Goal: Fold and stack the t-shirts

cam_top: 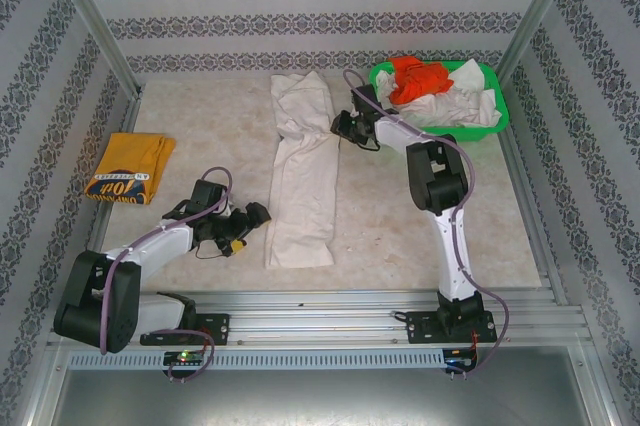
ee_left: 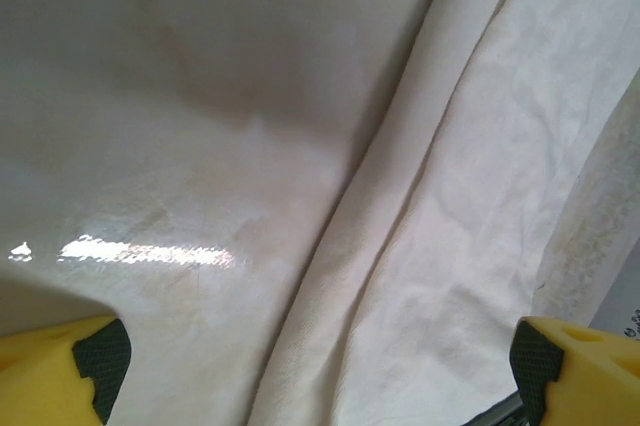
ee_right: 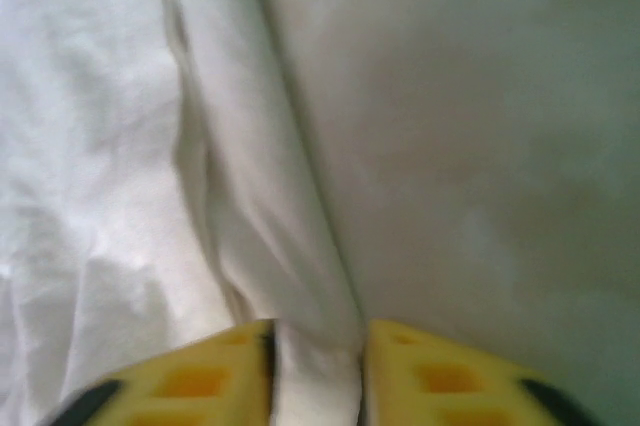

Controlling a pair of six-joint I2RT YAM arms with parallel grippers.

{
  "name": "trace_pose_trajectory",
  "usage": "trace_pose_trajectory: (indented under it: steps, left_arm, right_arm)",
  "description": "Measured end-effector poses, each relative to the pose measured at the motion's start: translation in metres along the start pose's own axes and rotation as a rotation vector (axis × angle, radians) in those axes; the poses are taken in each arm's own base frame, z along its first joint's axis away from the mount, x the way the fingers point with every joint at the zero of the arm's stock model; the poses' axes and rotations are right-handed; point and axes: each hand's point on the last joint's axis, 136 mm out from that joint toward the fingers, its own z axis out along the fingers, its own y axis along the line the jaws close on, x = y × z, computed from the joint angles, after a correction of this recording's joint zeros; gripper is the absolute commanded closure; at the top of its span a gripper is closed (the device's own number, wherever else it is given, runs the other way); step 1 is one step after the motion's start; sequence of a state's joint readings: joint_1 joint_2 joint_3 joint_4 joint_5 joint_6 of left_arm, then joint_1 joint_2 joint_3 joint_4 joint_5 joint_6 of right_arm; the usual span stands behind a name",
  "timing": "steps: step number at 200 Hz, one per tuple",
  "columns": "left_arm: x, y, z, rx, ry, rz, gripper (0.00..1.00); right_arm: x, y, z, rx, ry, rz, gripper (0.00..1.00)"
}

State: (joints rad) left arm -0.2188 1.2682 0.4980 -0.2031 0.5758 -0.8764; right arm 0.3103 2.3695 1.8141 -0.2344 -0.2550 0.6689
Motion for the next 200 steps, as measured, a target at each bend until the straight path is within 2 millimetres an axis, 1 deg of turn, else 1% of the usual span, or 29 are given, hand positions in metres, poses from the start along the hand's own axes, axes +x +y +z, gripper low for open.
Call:
trace_pose_trajectory:
  steps: [3, 11, 15, 31, 34, 41, 52, 60, 66, 77, 89, 96, 97, 102, 103, 106, 107, 119, 121, 137, 139, 140, 145, 154, 156, 161, 172, 188, 200]
  left_arm:
    - [0.000, 0.000, 0.000, -0.001, 0.000, 0.002, 0.00]
    - [0.000, 0.000, 0.000, -0.002, -0.001, 0.007, 0.00]
    - [-0.001, 0.000, 0.000, -0.006, -0.003, 0.010, 0.00]
    - [-0.005, -0.003, -0.001, -0.020, -0.017, 0.044, 0.00]
    - [-0.007, -0.004, -0.001, -0.024, -0.024, 0.053, 0.00]
    - [-0.014, -0.007, -0.001, -0.031, -0.044, 0.073, 0.00]
    - [-0.026, -0.015, -0.002, -0.030, -0.079, 0.105, 0.00]
    - [-0.034, -0.020, -0.004, -0.024, -0.098, 0.121, 0.00]
    - [-0.042, -0.026, -0.006, -0.016, -0.115, 0.133, 0.00]
    - [-0.055, -0.031, -0.009, -0.009, -0.140, 0.141, 0.00]
    - [-0.072, -0.033, -0.014, -0.007, -0.174, 0.140, 0.00]
    - [-0.081, -0.032, -0.016, -0.006, -0.192, 0.137, 0.00]
    - [-0.082, -0.032, -0.016, -0.006, -0.193, 0.136, 0.00]
    - [-0.089, -0.030, -0.018, -0.007, -0.204, 0.132, 0.00]
    - [-0.089, -0.030, -0.018, -0.007, -0.204, 0.132, 0.00]
    - [-0.093, -0.028, -0.019, -0.008, -0.209, 0.124, 0.00]
    - [-0.093, -0.028, -0.019, -0.008, -0.209, 0.124, 0.00]
    - [-0.103, -0.020, -0.022, -0.010, -0.220, 0.102, 0.00]
    - [-0.104, -0.020, -0.022, -0.011, -0.221, 0.101, 0.00]
    - [-0.115, -0.006, -0.026, -0.024, -0.235, 0.067, 0.00]
    - [-0.115, -0.005, -0.026, -0.026, -0.237, 0.066, 0.00]
    - [-0.116, -0.005, -0.026, -0.026, -0.237, 0.065, 0.00]
    - [-0.118, -0.003, -0.027, -0.030, -0.241, 0.065, 0.00]
    - [-0.118, -0.001, -0.028, -0.033, -0.242, 0.073, 0.00]
    - [-0.118, -0.001, -0.028, -0.034, -0.241, 0.074, 0.00]
    - [-0.118, -0.001, -0.028, -0.035, -0.241, 0.082, 0.00]
    - [-0.118, -0.001, -0.028, -0.037, -0.239, 0.092, 0.00]
    - [-0.118, -0.001, -0.028, -0.038, -0.239, 0.098, 0.00]
    - [-0.117, 0.000, -0.027, -0.038, -0.237, 0.098, 0.00]
  right_arm:
    - [0.001, 0.001, -0.003, -0.003, -0.001, -0.016, 0.49]
    - [0.004, 0.004, -0.010, -0.012, 0.000, -0.023, 0.46]
    - [0.004, 0.007, -0.016, -0.025, -0.005, -0.035, 0.42]
    - [0.014, 0.019, -0.041, -0.068, -0.011, -0.097, 0.39]
    - [0.016, 0.023, -0.048, -0.078, -0.016, -0.110, 0.36]
    - [0.022, 0.028, -0.061, -0.098, -0.023, -0.152, 0.34]
    - [0.033, 0.039, -0.084, -0.131, -0.031, -0.227, 0.33]
    - [0.042, 0.046, -0.097, -0.147, -0.038, -0.286, 0.32]
    - [0.052, 0.053, -0.110, -0.164, -0.044, -0.345, 0.32]
    - [0.070, 0.064, -0.125, -0.181, -0.055, -0.441, 0.31]
    - [0.097, 0.075, -0.140, -0.192, -0.063, -0.581, 0.29]
    - [0.119, 0.082, -0.148, -0.204, -0.059, -0.678, 0.29]
    - [0.119, 0.082, -0.148, -0.204, -0.059, -0.678, 0.29]
    - [0.137, 0.085, -0.152, -0.214, -0.049, -0.755, 0.29]
    - [0.137, 0.085, -0.152, -0.214, -0.049, -0.755, 0.29]
    - [0.150, 0.088, -0.154, -0.226, -0.042, -0.810, 0.30]
    - [0.150, 0.088, -0.154, -0.226, -0.042, -0.810, 0.30]
    - [0.191, 0.094, -0.160, -0.260, -0.012, -1.000, 0.30]
    - [0.193, 0.095, -0.160, -0.261, -0.009, -1.010, 0.29]
    - [0.244, 0.097, -0.167, -0.312, 0.062, -1.235, 0.30]
    - [0.247, 0.098, -0.167, -0.314, 0.064, -1.250, 0.30]
    - [0.253, 0.098, -0.168, -0.320, 0.075, -1.271, 0.30]
    - [0.266, 0.099, -0.170, -0.338, 0.095, -1.329, 0.30]
    - [0.285, 0.102, -0.172, -0.365, 0.125, -1.416, 0.31]
    - [0.287, 0.102, -0.173, -0.367, 0.128, -1.424, 0.31]
    - [0.299, 0.103, -0.175, -0.386, 0.147, -1.478, 0.32]
    - [0.319, 0.103, -0.178, -0.412, 0.185, -1.558, 0.33]
    - [0.340, 0.104, -0.178, -0.438, 0.235, -1.643, 0.34]
    - [0.356, 0.103, -0.172, -0.453, 0.278, -1.700, 0.35]
